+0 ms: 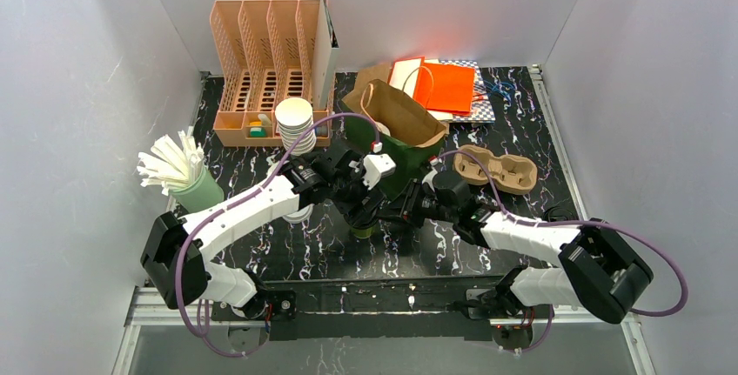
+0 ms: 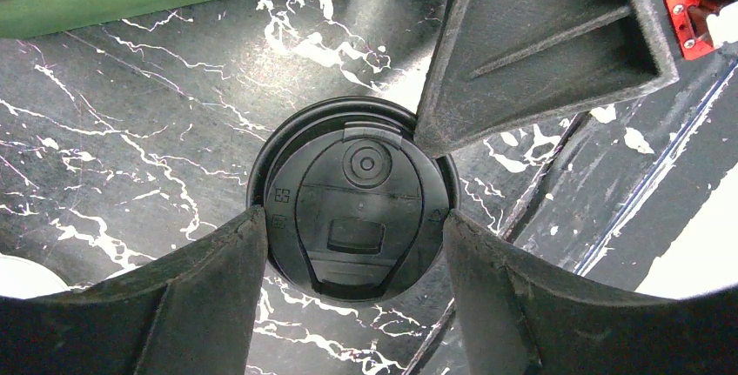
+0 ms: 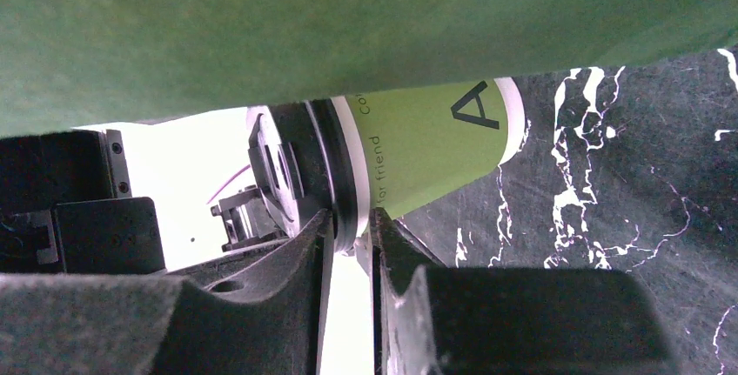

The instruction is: Pack the takeout coffee

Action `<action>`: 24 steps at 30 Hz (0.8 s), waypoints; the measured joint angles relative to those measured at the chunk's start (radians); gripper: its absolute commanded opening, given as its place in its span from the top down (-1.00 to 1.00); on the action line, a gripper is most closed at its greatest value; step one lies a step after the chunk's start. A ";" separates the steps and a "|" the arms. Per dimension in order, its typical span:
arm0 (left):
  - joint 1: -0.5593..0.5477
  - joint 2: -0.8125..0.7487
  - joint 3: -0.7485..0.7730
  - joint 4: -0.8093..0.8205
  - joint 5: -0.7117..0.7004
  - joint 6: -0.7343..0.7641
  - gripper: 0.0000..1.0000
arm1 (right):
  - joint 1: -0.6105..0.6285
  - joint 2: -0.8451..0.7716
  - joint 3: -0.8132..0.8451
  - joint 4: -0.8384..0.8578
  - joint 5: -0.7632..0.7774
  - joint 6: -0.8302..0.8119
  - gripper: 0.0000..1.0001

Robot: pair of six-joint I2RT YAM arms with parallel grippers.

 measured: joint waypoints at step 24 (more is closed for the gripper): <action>-0.007 -0.006 -0.013 0.026 0.091 0.030 -0.03 | -0.074 -0.086 -0.004 -0.069 0.107 -0.078 0.24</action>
